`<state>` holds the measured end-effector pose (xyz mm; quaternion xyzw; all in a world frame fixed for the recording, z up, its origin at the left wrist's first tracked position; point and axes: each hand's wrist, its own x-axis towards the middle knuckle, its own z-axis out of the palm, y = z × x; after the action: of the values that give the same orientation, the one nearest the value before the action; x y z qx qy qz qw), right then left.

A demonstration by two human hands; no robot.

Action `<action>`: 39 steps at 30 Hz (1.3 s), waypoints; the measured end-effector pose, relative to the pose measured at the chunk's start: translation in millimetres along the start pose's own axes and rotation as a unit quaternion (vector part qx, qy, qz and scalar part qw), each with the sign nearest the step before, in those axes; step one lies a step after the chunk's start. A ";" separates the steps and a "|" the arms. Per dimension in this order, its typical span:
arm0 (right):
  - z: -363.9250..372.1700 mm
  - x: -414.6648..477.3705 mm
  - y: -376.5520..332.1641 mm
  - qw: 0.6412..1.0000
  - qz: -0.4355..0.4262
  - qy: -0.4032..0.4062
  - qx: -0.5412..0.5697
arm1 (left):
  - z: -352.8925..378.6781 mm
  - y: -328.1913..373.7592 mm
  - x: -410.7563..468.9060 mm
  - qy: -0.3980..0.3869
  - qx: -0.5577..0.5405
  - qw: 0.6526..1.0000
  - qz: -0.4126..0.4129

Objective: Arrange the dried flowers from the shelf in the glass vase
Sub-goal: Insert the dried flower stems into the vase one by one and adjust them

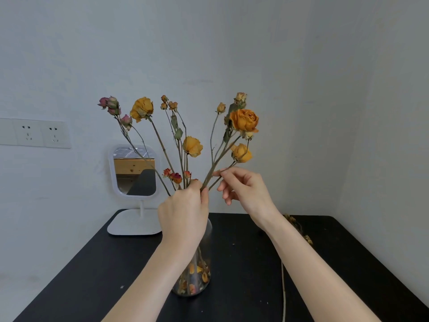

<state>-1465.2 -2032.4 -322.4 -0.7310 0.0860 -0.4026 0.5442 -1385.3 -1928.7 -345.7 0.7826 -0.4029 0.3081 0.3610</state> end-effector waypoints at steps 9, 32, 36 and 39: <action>9.1 11.4 7.0 0.997 0.041 0.035 -0.059 | -6.5 -16.9 -10.7 0.019 -0.110 0.993 0.024; 11.7 4.1 15.2 0.994 0.046 -0.004 -0.100 | 41.3 -77.0 -18.5 -0.160 -0.375 0.897 -0.170; 14.0 0.5 12.1 0.989 0.025 -0.025 -0.141 | 39.1 -78.6 -17.3 -0.184 -0.407 0.878 -0.171; 15.2 -0.7 11.9 0.985 0.025 -0.037 -0.166 | 39.3 -77.4 -19.2 -0.164 -0.380 0.894 -0.174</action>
<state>-1451.6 -2025.6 -334.4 -0.8233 0.1502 -0.3414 0.4279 -1321.1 -1920.8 -406.6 0.6830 -0.3999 -0.0683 0.6074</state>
